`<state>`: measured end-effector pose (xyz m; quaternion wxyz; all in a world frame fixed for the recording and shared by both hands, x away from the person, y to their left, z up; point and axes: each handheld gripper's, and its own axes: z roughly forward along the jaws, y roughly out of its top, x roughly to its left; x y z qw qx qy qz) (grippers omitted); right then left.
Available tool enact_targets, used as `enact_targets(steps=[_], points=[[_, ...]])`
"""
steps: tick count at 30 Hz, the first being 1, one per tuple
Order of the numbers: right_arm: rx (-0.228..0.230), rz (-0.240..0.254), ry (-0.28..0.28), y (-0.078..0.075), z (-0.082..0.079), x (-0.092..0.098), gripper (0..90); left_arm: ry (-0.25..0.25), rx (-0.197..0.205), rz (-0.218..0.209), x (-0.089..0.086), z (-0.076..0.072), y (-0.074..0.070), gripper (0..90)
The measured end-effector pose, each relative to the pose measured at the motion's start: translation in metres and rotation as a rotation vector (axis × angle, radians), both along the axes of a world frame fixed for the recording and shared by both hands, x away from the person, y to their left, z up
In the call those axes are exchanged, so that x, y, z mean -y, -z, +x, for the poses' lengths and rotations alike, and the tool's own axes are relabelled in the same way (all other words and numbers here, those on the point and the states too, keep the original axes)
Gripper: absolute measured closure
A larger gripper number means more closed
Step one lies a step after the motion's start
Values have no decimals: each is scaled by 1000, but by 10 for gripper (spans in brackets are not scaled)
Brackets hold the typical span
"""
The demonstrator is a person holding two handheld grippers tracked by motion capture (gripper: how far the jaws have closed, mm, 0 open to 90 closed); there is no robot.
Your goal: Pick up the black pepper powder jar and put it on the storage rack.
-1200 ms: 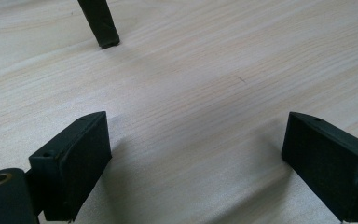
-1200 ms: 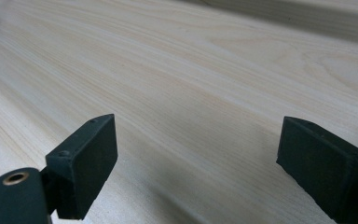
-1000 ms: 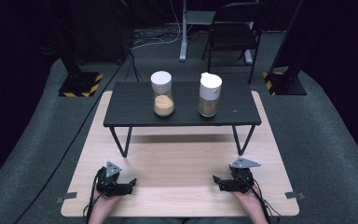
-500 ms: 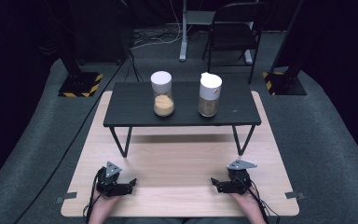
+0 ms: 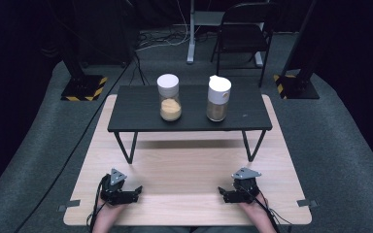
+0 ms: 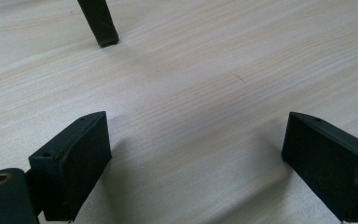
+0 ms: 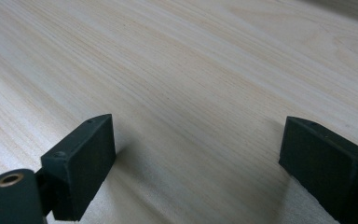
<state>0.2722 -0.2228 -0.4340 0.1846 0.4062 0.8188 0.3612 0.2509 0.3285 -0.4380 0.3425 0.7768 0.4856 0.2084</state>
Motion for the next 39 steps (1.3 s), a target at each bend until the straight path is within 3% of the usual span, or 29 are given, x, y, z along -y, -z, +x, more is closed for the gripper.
enact_targets(steps=[39], points=[[-4, -2, -3, 0, 0, -1, 79, 4, 0, 0, 0, -1, 0, 74]])
